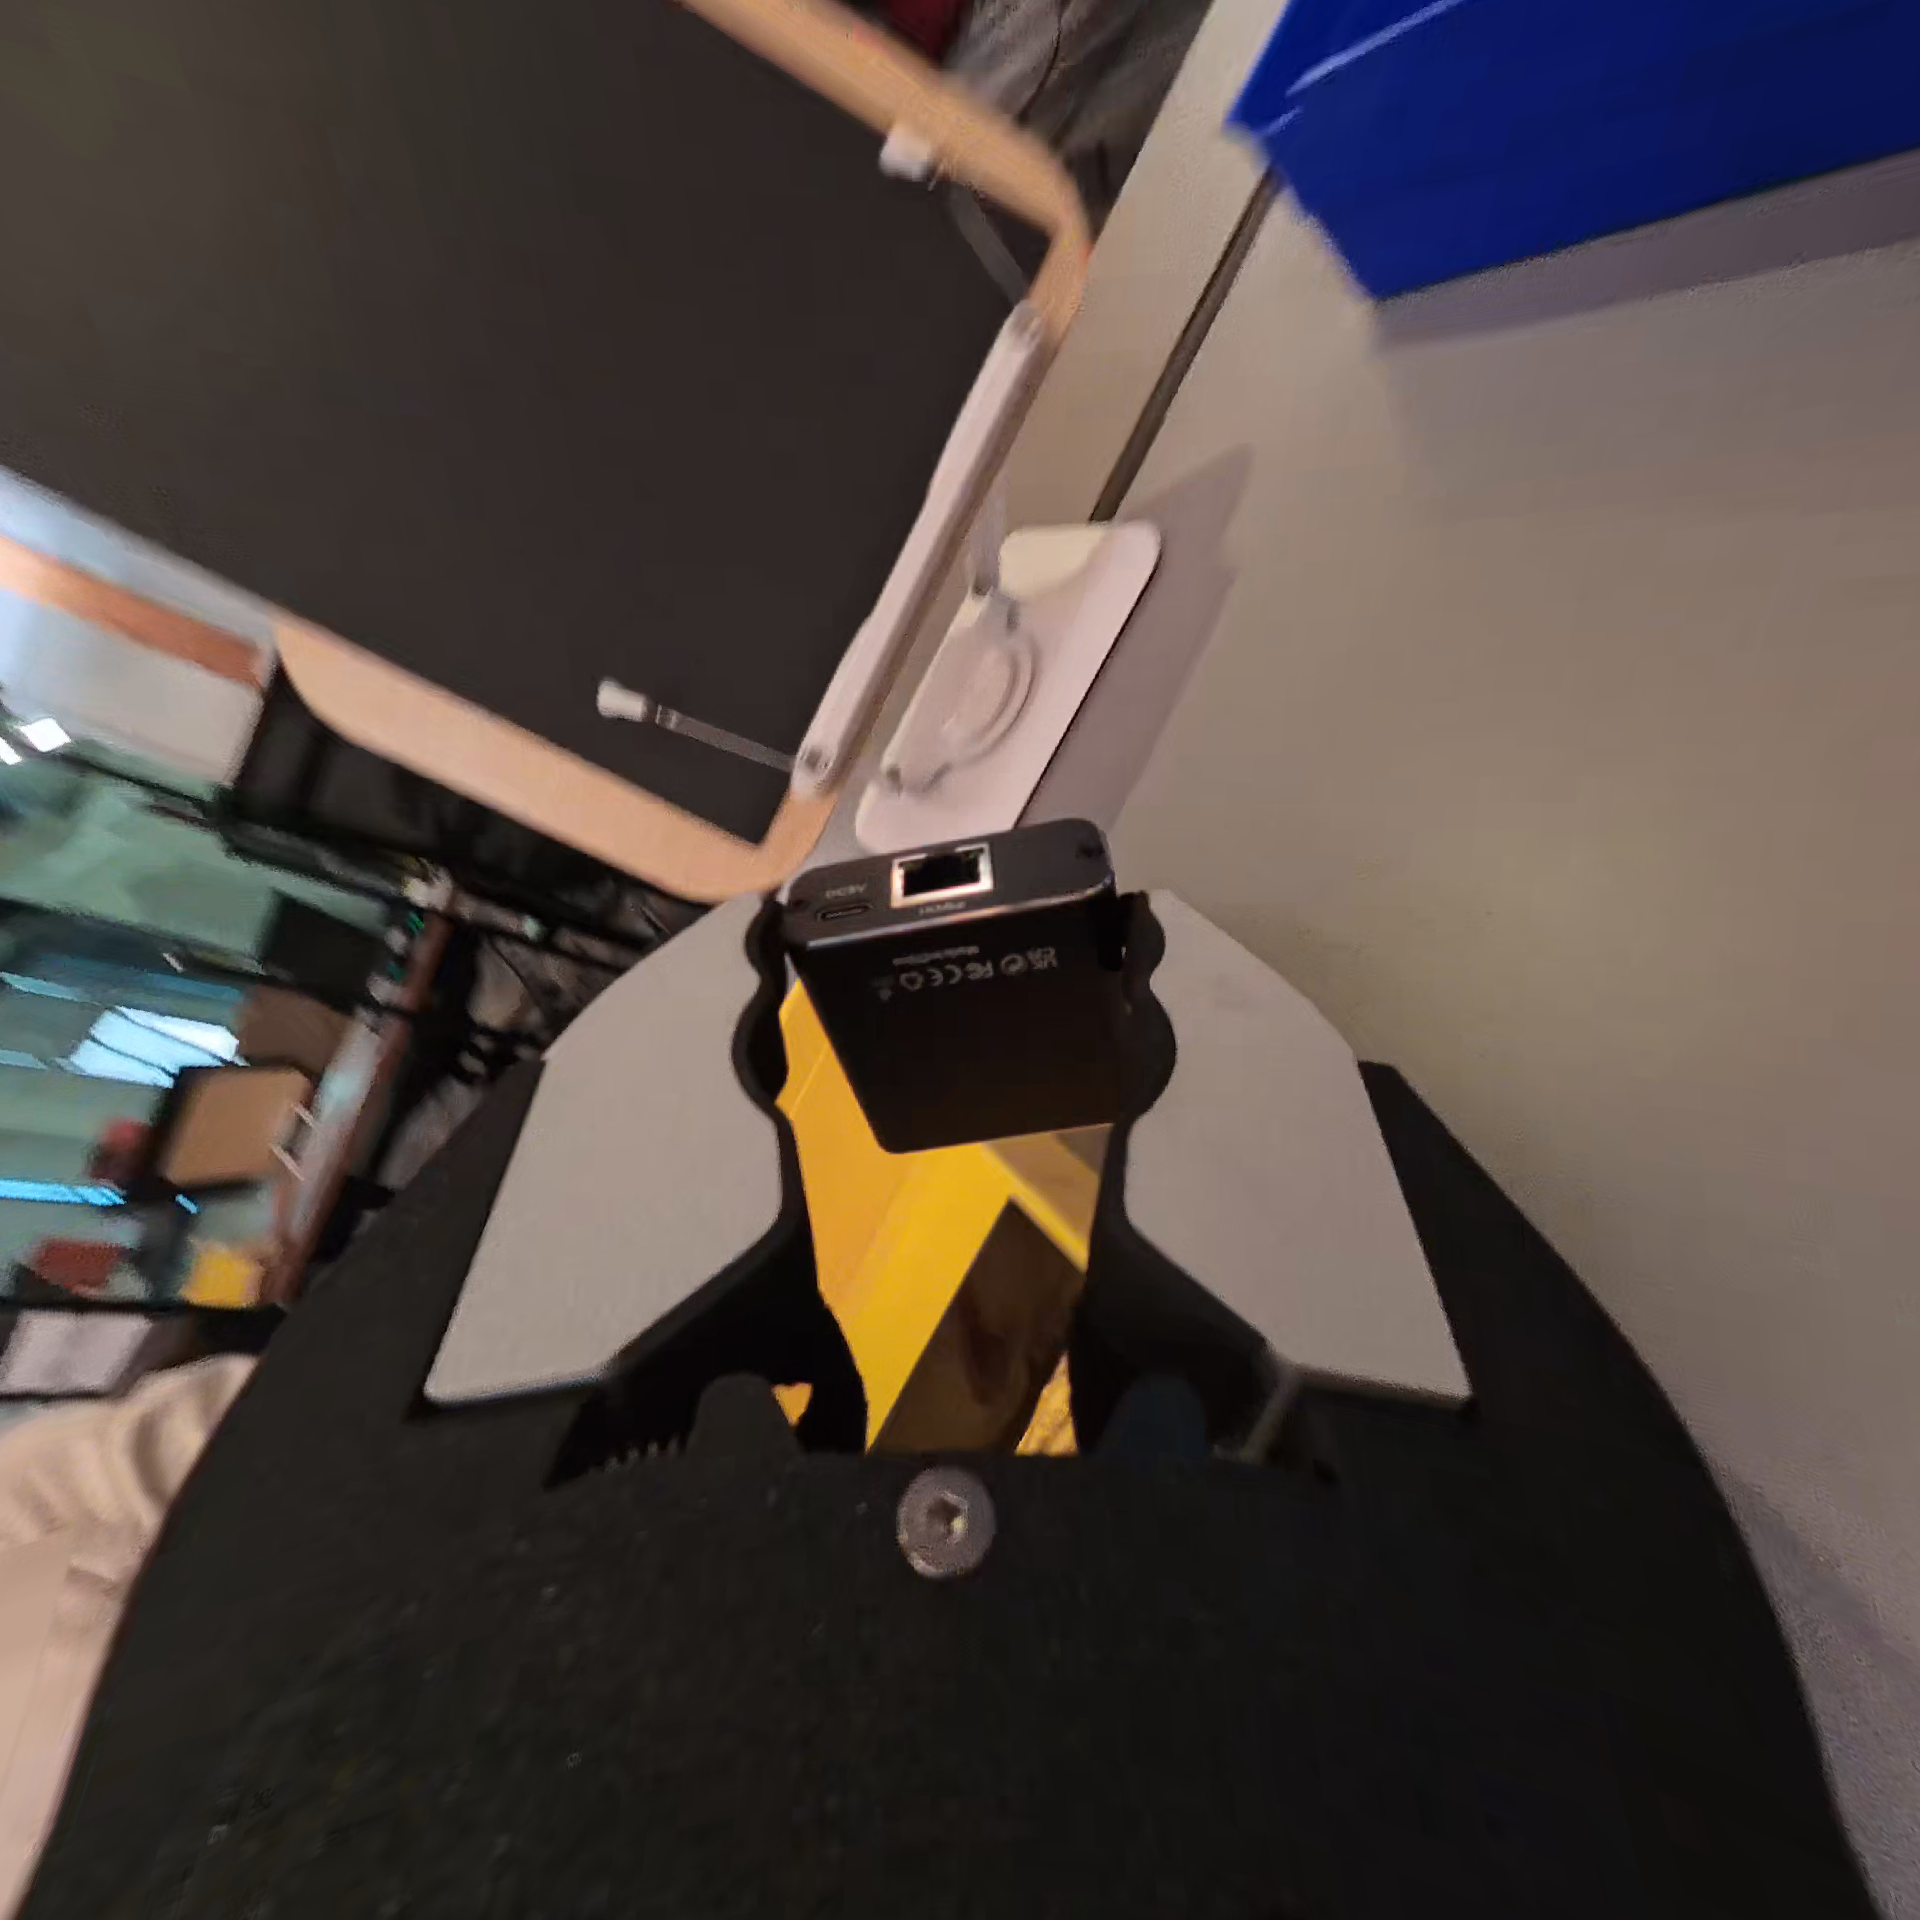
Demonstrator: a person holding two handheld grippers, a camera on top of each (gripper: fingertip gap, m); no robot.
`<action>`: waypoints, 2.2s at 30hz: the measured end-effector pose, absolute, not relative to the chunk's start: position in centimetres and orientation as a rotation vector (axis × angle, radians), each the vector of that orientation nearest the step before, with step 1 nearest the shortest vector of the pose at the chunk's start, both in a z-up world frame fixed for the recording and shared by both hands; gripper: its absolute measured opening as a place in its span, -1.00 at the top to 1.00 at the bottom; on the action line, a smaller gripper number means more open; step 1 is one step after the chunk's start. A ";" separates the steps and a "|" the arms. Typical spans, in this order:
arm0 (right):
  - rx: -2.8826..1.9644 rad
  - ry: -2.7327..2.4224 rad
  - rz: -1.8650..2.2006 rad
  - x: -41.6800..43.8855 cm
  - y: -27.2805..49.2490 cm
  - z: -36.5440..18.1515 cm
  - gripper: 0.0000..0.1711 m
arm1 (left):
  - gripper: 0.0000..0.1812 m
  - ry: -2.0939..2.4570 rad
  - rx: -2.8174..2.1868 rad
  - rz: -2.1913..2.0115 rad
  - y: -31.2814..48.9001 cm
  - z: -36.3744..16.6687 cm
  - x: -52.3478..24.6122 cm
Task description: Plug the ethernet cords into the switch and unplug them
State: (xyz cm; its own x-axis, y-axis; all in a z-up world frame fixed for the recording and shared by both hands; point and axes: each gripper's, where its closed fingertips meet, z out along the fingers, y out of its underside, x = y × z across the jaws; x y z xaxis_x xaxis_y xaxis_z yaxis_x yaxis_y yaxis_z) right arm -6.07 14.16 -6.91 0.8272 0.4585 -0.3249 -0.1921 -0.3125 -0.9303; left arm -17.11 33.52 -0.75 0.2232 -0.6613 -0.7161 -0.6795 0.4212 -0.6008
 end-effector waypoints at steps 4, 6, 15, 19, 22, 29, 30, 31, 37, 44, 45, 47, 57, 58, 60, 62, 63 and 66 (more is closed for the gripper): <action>-1.714 -0.307 0.682 -9.0 17.3 -2.6 0.52 | 0.32 1.533 -0.989 0.163 25.5 -0.9 -14.4; -1.721 -0.359 0.688 -10.5 18.2 -2.2 0.48 | 0.32 1.558 -0.901 0.231 22.8 -1.5 -13.3; -1.873 -0.542 0.521 -13.1 17.9 -5.6 0.70 | 0.43 1.599 -0.846 0.216 17.4 -4.3 -11.4; -1.900 -0.690 0.269 -10.2 17.8 -7.6 0.70 | 0.60 1.577 -1.020 0.038 17.2 -6.0 -12.9; -1.842 -0.964 0.116 -9.4 16.5 -9.1 0.70 | 0.56 1.617 -1.240 -0.325 16.0 -8.1 -13.8; -1.760 -1.309 0.391 -13.2 11.7 -10.4 0.70 | 0.49 1.708 -1.300 -0.889 11.8 -10.1 -14.9; -1.767 -1.345 0.379 -13.3 11.4 -10.8 0.70 | 0.50 1.725 -1.271 -0.904 11.3 -10.0 -15.0; -1.760 -1.372 0.375 -13.7 11.1 -11.0 0.70 | 0.52 1.746 -1.251 -0.901 10.9 -10.1 -15.1; -1.669 -1.394 0.472 -16.2 9.5 -9.5 0.70 | 0.73 1.841 -1.155 -0.840 9.4 -10.7 -15.3; -1.667 -1.236 0.479 -14.6 10.0 -9.5 0.60 | 0.73 1.722 -1.114 -1.045 9.3 -7.7 -15.7; -1.615 -1.207 0.526 -15.2 9.7 -8.8 0.63 | 0.73 1.721 -1.110 -1.061 9.0 -7.7 -15.6; -1.546 -1.163 0.601 -15.8 9.2 -7.6 0.71 | 0.73 1.719 -1.095 -1.077 8.7 -7.8 -15.5; -1.636 -1.273 0.747 -16.4 7.8 -9.1 0.71 | 0.69 1.714 -1.075 -1.111 7.1 -8.0 -15.4; -1.647 -1.287 0.759 -16.5 7.7 -9.3 0.71 | 0.69 1.714 -1.080 -1.125 6.9 -8.0 -15.4; -1.651 -1.296 0.772 -16.7 7.6 -9.6 0.71 | 0.70 1.700 -1.089 -1.144 6.8 -8.0 -15.3; -1.658 -1.294 0.773 -16.7 7.8 -9.9 0.71 | 0.72 1.705 -1.113 -1.150 6.9 -8.3 -15.4; -1.665 -1.292 0.771 -16.7 7.9 -10.0 0.71 | 0.72 1.714 -1.133 -1.153 7.0 -8.5 -15.4; -1.699 -1.287 0.764 -16.6 8.1 -10.4 0.71 | 0.72 1.738 -1.183 -1.142 7.1 -8.7 -15.3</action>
State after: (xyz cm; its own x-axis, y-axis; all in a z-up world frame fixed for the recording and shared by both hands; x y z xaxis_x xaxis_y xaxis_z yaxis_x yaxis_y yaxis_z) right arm -16.60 8.06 -10.37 0.2836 0.9587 0.0217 0.4399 -0.1099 -0.8913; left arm -15.33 7.14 -8.73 -0.3089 -0.9472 -0.0854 -0.2975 0.1815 -0.9373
